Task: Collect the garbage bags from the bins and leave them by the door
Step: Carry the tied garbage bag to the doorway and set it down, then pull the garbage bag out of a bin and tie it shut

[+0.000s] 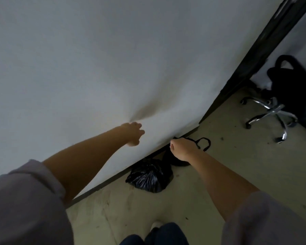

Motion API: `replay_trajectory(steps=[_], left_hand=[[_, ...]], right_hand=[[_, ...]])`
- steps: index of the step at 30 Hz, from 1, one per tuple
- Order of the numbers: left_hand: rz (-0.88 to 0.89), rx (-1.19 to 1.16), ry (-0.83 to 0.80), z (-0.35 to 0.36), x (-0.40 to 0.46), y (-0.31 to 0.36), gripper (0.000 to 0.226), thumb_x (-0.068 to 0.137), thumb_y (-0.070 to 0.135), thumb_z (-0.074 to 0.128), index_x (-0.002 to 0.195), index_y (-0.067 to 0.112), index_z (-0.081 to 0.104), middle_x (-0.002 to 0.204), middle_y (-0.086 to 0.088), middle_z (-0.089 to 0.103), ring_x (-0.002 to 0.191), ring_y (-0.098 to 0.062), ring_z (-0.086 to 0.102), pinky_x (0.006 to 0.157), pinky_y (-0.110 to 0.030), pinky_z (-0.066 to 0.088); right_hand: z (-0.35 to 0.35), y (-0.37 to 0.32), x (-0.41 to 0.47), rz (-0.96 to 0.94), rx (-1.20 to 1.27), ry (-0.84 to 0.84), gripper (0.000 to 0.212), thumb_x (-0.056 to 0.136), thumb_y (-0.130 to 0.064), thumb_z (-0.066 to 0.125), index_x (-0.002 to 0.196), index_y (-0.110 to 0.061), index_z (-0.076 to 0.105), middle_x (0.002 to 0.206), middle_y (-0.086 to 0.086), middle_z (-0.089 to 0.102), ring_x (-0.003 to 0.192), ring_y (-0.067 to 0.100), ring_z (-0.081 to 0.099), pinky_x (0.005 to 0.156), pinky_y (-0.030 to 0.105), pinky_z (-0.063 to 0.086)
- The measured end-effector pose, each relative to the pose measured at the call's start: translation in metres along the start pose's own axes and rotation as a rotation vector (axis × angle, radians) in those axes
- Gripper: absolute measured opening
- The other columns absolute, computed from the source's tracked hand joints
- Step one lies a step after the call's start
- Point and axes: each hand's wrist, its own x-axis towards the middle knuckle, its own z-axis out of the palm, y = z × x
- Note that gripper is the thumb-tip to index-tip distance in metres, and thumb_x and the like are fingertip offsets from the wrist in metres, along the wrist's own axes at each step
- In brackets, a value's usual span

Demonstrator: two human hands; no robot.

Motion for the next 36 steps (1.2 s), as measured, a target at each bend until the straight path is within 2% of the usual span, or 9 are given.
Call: replay_trajectory(steps=[4,9,11,14,19,25,30,34,36], left_hand=[[0.014,-0.371,-0.057,-0.075,-0.049,0.0,0.049,0.1,0.035,0.038,0.146,0.021,0.03,0.148,-0.007,0.039,0.135,-0.025,0.039,0.11,-0.04,0.035],[-0.013,-0.479,0.088,-0.123,-0.115,0.002,0.039,0.1,0.031,0.036,0.136,0.019,0.045,0.138,-0.009,0.05,0.124,-0.027,0.05,0.101,-0.038,0.042],[-0.039,-0.497,0.117,-0.126,-0.139,0.006,0.038,0.099,0.029,0.035,0.134,0.019,0.047,0.136,-0.01,0.051,0.121,-0.028,0.051,0.099,-0.038,0.043],[-0.071,-0.502,0.155,-0.121,-0.168,0.014,0.038,0.099,0.028,0.034,0.134,0.02,0.047,0.136,-0.01,0.051,0.121,-0.029,0.051,0.099,-0.038,0.042],[-0.1,-0.514,0.207,-0.103,-0.198,0.019,0.038,0.099,0.027,0.033,0.135,0.02,0.045,0.136,-0.009,0.052,0.123,-0.027,0.05,0.101,-0.038,0.041],[-0.22,-0.571,0.2,-0.084,-0.229,-0.004,0.038,0.1,0.026,0.033,0.134,0.019,0.046,0.135,-0.009,0.052,0.12,-0.028,0.051,0.1,-0.038,0.042],[-0.447,-0.71,0.205,-0.058,-0.26,-0.012,0.037,0.099,0.025,0.033,0.133,0.019,0.048,0.133,-0.009,0.054,0.118,-0.027,0.053,0.099,-0.038,0.044],[-0.666,-0.851,0.184,-0.025,-0.302,0.003,0.036,0.099,0.025,0.033,0.131,0.02,0.049,0.13,-0.008,0.056,0.116,-0.026,0.054,0.097,-0.037,0.043],[-0.779,-0.904,0.174,-0.006,-0.329,0.013,0.036,0.098,0.026,0.034,0.13,0.02,0.05,0.131,-0.008,0.056,0.117,-0.026,0.054,0.097,-0.037,0.043]], right_hand=[[-0.082,-0.012,-0.045,0.005,-0.068,-0.035,0.039,0.101,-0.023,0.033,0.063,-0.016,0.031,0.06,0.002,0.031,0.051,0.019,0.028,0.05,0.029,0.024],[-0.149,-0.032,-0.102,-0.035,-0.048,0.069,0.023,0.1,-0.017,0.033,0.104,-0.006,0.052,0.092,0.01,0.056,0.075,0.023,0.043,0.065,0.034,0.034],[-0.156,-0.042,-0.122,-0.068,-0.055,0.106,0.023,0.101,-0.018,0.033,0.108,-0.006,0.051,0.103,0.013,0.056,0.077,0.023,0.043,0.068,0.034,0.035],[-0.16,-0.06,-0.144,-0.099,-0.066,0.128,0.024,0.101,-0.019,0.032,0.111,-0.006,0.05,0.098,0.01,0.049,0.081,0.025,0.046,0.07,0.035,0.039],[-0.157,-0.082,-0.158,-0.132,-0.079,0.173,0.03,0.1,-0.022,0.032,0.123,-0.008,0.046,0.117,0.012,0.052,0.104,0.03,0.054,0.085,0.041,0.047],[-0.157,-0.102,-0.149,-0.228,-0.136,0.125,0.032,0.1,-0.022,0.031,0.126,-0.009,0.045,0.123,0.013,0.051,0.105,0.031,0.055,0.087,0.04,0.047],[-0.162,-0.134,-0.123,-0.409,-0.257,0.049,0.031,0.099,-0.022,0.031,0.125,-0.011,0.046,0.122,0.012,0.052,0.105,0.032,0.055,0.083,0.038,0.045],[-0.156,-0.171,-0.115,-0.618,-0.377,-0.033,0.031,0.1,-0.018,0.027,0.122,-0.006,0.046,0.103,0.01,0.052,0.086,0.026,0.05,0.07,0.032,0.038],[-0.148,-0.195,-0.116,-0.693,-0.433,-0.074,0.031,0.1,-0.015,0.026,0.12,-0.006,0.049,0.105,0.014,0.056,0.081,0.022,0.045,0.06,0.028,0.034]])
